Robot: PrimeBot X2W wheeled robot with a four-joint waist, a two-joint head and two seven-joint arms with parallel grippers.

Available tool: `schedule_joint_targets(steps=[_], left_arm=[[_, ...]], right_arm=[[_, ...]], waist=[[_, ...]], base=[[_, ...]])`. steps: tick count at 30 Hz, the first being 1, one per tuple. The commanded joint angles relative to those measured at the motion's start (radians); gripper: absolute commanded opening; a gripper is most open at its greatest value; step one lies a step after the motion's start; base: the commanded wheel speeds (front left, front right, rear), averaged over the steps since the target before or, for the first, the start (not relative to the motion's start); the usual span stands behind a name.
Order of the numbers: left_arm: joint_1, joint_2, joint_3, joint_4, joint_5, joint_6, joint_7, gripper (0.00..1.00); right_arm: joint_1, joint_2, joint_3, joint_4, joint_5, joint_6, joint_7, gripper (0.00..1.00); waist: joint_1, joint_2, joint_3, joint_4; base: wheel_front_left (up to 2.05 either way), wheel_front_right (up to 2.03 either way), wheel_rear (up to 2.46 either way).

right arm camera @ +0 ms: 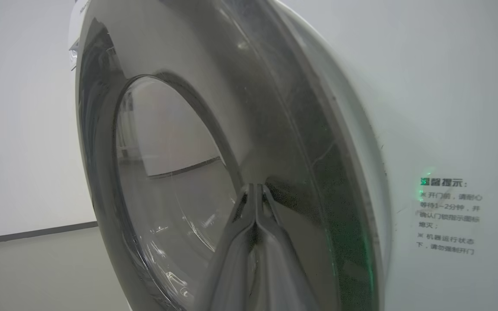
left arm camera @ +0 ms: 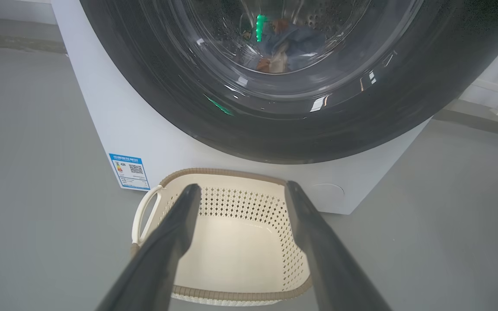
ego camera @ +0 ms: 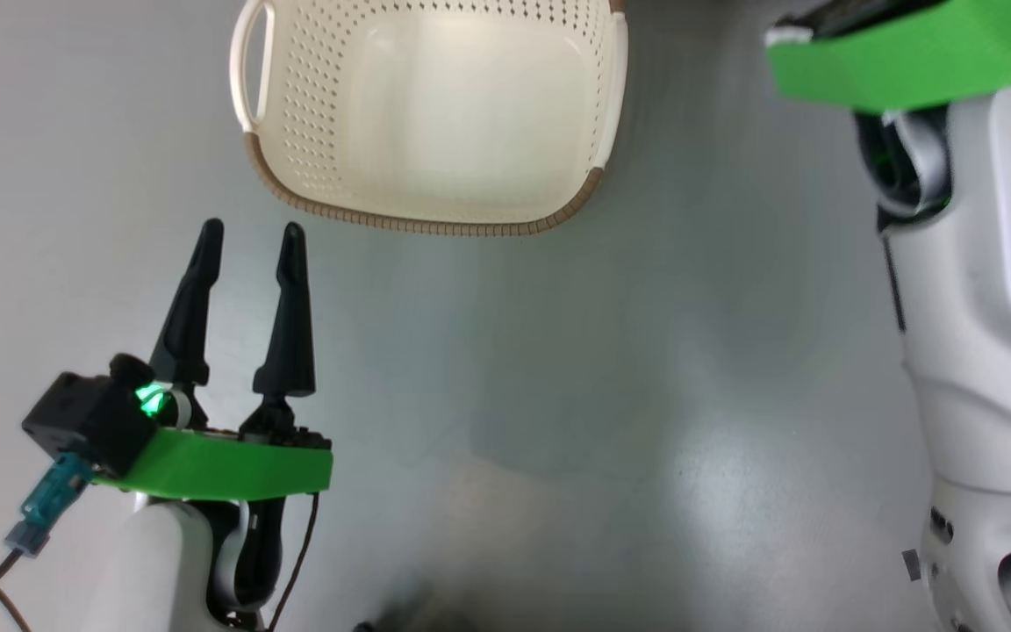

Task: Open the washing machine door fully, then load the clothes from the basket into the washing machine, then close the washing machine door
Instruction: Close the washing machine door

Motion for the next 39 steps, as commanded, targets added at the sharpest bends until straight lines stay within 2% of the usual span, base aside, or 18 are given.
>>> schedule_joint_targets(steps=[1,10,21,29,39], left_arm=[[-0.001,0.023,0.028,-0.025,-0.007,-0.002,-0.006,1.00],[-0.027,0.023,0.015,-0.020,-0.011,-0.002,-0.006,1.00],[-0.031,0.023,0.016,-0.017,-0.016,-0.002,-0.006,1.00],[-0.017,0.023,0.034,-0.010,-0.019,-0.002,-0.006,1.00],[0.004,0.023,0.055,-0.011,-0.006,-0.002,-0.006,1.00]], right_arm=[[-0.020,0.035,0.000,-0.019,-0.005,0.001,-0.004,0.00],[-0.139,0.039,-0.034,0.030,-0.023,0.001,-0.004,0.00],[-0.163,0.040,-0.059,0.073,-0.021,0.001,-0.004,0.00],[-0.054,0.040,-0.003,0.060,-0.009,0.001,-0.004,0.00],[0.178,0.040,0.045,0.023,0.028,0.001,-0.004,0.00]], waist=[[0.0000,-0.0001,0.024,0.006],[0.0000,-0.0001,0.055,-0.002],[0.0000,-0.0001,0.044,-0.012],[0.0000,-0.0001,0.005,-0.030],[0.0000,-0.0001,-0.074,-0.059]], base=[[0.00,0.00,0.00],[0.00,0.00,0.00],[0.00,0.00,0.00],[0.00,0.00,0.00],[0.00,0.00,0.00]])
